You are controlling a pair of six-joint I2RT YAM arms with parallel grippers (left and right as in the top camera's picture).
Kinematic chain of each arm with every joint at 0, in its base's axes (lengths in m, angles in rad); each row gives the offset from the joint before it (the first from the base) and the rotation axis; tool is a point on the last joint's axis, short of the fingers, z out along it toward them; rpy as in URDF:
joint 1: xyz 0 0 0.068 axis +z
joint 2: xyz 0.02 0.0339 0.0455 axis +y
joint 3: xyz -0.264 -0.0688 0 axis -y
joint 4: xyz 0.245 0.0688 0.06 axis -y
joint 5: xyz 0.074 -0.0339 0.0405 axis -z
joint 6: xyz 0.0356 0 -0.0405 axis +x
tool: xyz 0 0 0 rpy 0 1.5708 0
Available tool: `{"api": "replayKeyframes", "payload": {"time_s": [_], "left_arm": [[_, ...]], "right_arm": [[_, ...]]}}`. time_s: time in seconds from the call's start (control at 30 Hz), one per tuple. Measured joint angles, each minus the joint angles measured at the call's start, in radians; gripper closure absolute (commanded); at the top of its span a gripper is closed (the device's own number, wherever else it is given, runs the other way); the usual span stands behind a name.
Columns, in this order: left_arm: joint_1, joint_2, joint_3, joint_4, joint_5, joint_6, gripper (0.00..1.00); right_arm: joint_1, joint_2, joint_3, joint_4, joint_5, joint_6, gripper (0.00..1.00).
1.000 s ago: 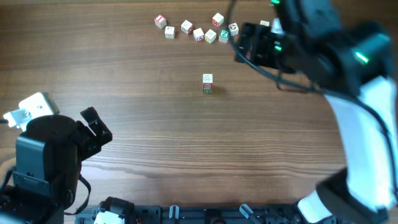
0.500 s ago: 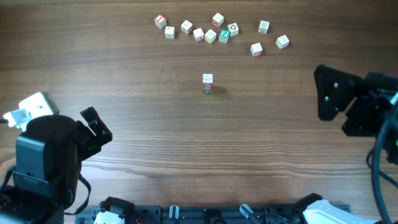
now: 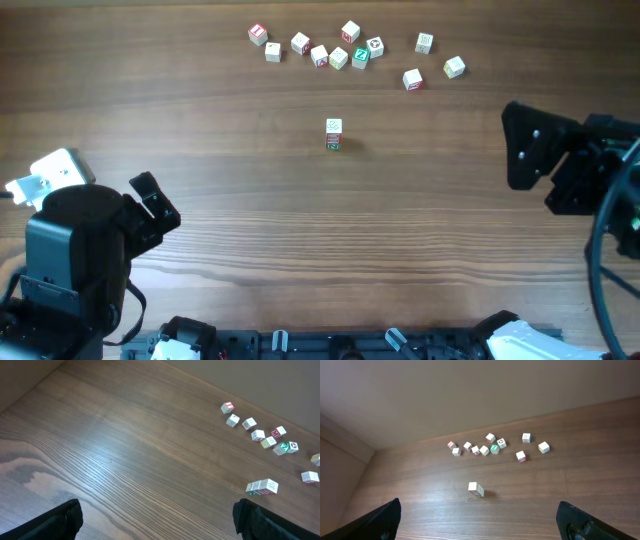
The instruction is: Form a tower
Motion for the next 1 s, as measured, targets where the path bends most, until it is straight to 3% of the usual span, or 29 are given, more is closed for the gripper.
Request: {"api": "replayKeyframes", "payload": {"time_s": [0.23,0.37,0.5,0.7,0.83,1.0], "left_arm": [[0.0,0.0,0.0,0.0,0.0,0.0,0.0],[0.0,0.0,0.0,0.0,0.0,0.0,0.0],[0.0,0.0,0.0,0.0,0.0,0.0,0.0],[0.0,0.0,0.0,0.0,0.0,0.0,0.0],[0.0,0.0,0.0,0.0,0.0,0.0,0.0],[0.0,0.0,0.0,0.001,0.0,0.0,0.0]], "right_arm": [[0.0,0.037,0.0,0.004,0.088,-0.006,0.0],[-0.066,-0.003,-0.003,0.118,0.184,-0.009,0.0],[-0.253,-0.125,0.0,0.236,0.109,-0.119,0.0],[-0.277,-0.225,-0.03,0.275,0.019,-0.202,0.0],[-0.317,-0.33,-0.259,0.502,-0.039,-0.202,0.0],[-0.361,-0.579,-0.818,0.956,-0.158,-0.202,0.0]]}}
